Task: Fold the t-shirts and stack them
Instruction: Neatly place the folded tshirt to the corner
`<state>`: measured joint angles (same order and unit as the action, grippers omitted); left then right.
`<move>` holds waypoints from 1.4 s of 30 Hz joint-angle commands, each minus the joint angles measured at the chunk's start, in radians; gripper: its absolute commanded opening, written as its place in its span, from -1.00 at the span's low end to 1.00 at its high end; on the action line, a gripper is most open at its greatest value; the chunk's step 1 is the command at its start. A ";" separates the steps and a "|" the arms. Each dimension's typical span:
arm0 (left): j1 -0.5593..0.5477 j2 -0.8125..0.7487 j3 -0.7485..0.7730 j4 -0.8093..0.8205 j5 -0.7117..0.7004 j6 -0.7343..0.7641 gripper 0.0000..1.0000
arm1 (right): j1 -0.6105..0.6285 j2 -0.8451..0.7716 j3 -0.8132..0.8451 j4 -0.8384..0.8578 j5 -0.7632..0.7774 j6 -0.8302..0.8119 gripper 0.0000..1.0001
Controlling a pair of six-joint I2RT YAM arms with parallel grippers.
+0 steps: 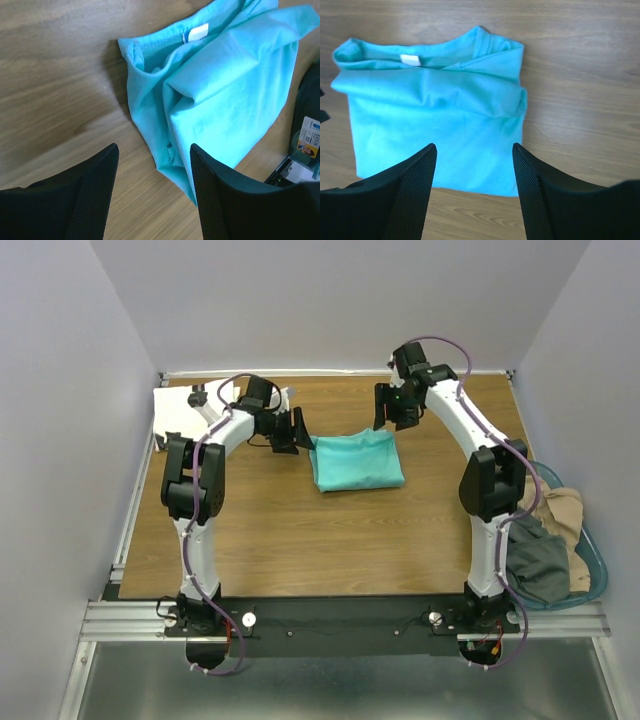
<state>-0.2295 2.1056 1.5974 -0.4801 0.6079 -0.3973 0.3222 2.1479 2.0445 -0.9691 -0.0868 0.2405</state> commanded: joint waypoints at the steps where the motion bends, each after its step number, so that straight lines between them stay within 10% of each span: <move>1: -0.007 -0.081 -0.089 0.113 0.055 -0.008 0.34 | 0.018 -0.062 -0.122 0.079 -0.108 -0.010 0.37; 42: -0.064 -0.001 -0.330 0.410 0.046 -0.198 0.54 | 0.130 0.066 -0.342 0.224 -0.156 -0.064 0.41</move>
<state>-0.2771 2.0712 1.3098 -0.0631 0.6949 -0.5636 0.4362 2.1822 1.7290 -0.7544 -0.2279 0.1890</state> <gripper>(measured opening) 0.764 0.705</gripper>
